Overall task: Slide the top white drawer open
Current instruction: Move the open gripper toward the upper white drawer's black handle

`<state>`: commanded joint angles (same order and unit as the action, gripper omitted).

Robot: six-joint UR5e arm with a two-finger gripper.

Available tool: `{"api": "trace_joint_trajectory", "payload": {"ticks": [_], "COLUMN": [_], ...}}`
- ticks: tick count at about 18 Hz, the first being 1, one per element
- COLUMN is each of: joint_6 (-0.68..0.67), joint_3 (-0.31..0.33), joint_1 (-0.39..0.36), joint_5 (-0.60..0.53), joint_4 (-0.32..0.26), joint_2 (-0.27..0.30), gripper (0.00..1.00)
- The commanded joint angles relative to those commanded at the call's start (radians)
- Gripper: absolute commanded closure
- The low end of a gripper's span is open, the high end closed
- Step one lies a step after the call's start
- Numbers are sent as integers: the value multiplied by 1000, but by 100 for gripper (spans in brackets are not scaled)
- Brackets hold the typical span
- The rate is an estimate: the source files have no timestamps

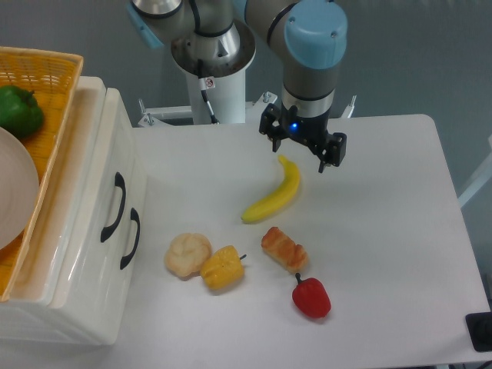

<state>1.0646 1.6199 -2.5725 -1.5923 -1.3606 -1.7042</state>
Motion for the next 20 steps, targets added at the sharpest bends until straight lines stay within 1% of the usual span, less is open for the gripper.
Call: {"api": "trace_joint_trajectory", "payload": {"ticks": [8, 12, 16, 18, 20], "joint_6": [-17, -24, -92, -132, -225], "joint_3": [3, 47, 52, 63, 63], "joint_1": [6, 6, 8, 26, 46], "joint_5": [5, 2, 11, 9, 12], "joint_4": [-8, -8, -8, -8, -6], "joint_2": [8, 24, 29, 29, 28], "gripper": [0, 0, 0, 0, 0]}}
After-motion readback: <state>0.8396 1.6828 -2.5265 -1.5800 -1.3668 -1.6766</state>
